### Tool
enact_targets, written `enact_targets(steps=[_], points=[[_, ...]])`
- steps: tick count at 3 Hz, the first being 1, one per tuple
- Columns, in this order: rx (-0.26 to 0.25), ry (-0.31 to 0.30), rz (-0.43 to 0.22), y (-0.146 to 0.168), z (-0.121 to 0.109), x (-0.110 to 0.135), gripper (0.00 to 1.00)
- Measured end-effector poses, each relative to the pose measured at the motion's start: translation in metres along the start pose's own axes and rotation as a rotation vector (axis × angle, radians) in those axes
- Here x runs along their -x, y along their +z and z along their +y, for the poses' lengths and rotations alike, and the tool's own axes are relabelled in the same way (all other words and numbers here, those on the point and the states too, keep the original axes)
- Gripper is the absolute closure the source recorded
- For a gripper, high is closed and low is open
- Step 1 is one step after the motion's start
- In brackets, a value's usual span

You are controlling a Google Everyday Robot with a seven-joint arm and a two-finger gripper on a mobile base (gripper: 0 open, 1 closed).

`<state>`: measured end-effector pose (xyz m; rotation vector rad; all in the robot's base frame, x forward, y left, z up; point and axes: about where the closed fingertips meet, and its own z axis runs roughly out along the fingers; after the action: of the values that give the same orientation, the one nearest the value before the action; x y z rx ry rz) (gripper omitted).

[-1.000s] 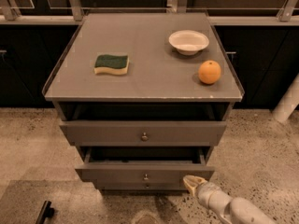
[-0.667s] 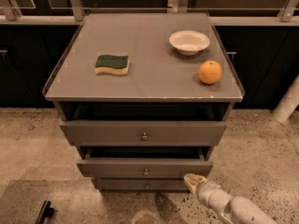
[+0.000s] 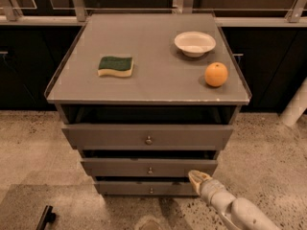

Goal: Close middle drawer

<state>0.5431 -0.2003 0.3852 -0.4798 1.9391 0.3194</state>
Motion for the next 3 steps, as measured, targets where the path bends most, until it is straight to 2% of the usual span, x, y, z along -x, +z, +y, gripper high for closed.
enact_targets(steps=[1,2,3], points=[[-0.017,0.002,-0.037,0.016,-0.015,0.013,1.0],[-0.016,0.005,-0.04,0.015,-0.013,0.013,1.0],[0.025,0.051,0.009,-0.049,-0.005,-0.011,1.0]])
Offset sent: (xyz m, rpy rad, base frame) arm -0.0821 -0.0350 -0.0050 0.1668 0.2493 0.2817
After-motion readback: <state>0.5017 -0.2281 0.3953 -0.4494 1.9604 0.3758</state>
